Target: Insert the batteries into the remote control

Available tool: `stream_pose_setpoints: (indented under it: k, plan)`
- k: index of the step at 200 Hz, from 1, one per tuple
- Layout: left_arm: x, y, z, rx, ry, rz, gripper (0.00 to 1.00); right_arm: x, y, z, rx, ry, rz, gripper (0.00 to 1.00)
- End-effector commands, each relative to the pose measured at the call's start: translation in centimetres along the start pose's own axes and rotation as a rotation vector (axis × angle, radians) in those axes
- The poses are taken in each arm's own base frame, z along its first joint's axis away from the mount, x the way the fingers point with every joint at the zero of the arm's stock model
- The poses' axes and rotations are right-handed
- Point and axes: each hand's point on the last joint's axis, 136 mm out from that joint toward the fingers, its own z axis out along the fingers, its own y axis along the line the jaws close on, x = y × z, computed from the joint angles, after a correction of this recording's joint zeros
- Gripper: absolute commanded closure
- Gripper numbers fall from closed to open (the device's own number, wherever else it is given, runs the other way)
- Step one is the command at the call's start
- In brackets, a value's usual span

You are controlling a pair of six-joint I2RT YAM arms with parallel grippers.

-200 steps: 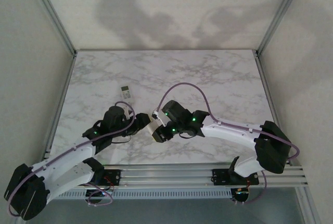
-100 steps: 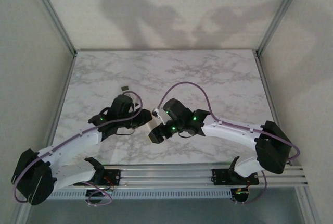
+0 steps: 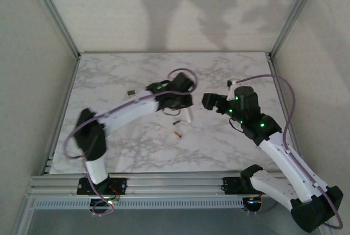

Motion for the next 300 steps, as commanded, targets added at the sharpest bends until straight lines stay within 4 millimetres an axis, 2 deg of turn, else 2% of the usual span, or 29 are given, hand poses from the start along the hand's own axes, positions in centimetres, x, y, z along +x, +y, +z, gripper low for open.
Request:
stream_pose_setpoints:
  k: [1, 21, 43, 77, 94, 107, 127, 165, 177, 195, 223, 247, 267, 284, 300]
  plan:
    - [1.9, 2.6, 3.9, -0.266, 0.093, 0.133, 1.0, 1.8, -5.0, -1.2, 0.232, 0.068, 0.096, 0.01]
    - [0.7, 1.9, 6.4, -0.334, 0.09, 0.166, 1.0, 2.4, -4.7, -1.5, 0.204, 0.083, 0.113, 0.01]
    - [0.9, 1.3, 8.7, -0.345, 0.128, 0.177, 1.0, 2.9, -5.0, -1.9, 0.207, 0.081, 0.122, 0.01]
    - [2.3, 2.8, 11.3, -0.376, 0.197, 0.181, 0.87, 3.4, -5.7, -2.4, 0.225, 0.076, 0.106, 0.01]
    - [3.2, 2.7, 12.4, -0.343, 0.247, 0.177, 0.79, 3.7, -5.7, -2.3, 0.22, 0.074, 0.116, 0.01]
    - [3.1, 2.1, 12.8, -0.308, 0.25, 0.173, 0.69, 4.1, -5.8, -2.2, 0.213, 0.079, 0.122, 0.01]
    - [1.9, 0.9, 12.9, -0.249, 0.218, 0.148, 0.58, 4.4, -5.9, -2.2, 0.213, 0.085, 0.129, 0.01]
    - [-0.6, -0.7, 11.8, -0.175, 0.152, 0.117, 0.49, 5.0, -6.2, -2.4, 0.22, 0.099, 0.132, 0.01]
    - [-1.9, -1.5, 10.6, -0.153, 0.106, 0.122, 0.43, 5.1, -6.2, -2.4, 0.222, 0.101, 0.127, 0.01]
    - [-4.6, -2.8, 7.7, -0.123, 0.006, 0.123, 0.34, 5.1, -6.4, -2.1, 0.229, 0.103, 0.119, 0.01]
    - [-9.4, -4.6, 0.0, -0.074, -0.199, 0.131, 0.25, 5.6, -6.1, -0.5, 0.222, 0.158, 0.082, 0.01]
    - [-11.7, -4.1, -7.1, -0.028, -0.357, 0.131, 0.21, 6.7, -4.8, 2.5, 0.155, 0.287, -0.031, 0.01]
    - [-11.5, -2.4, -12.0, 0.033, -0.45, 0.149, 0.17, 8.1, -4.1, 5.9, 0.124, 0.423, -0.141, 0.01]
    - [-9.8, -0.3, -14.9, 0.096, -0.483, 0.189, 0.12, 8.8, -4.4, 9.0, 0.191, 0.517, -0.247, 0.01]
    - [-8.2, 2.9, -17.0, 0.114, -0.521, 0.176, 0.09, 9.4, -5.2, 11.5, 0.282, 0.589, -0.337, 0.01]
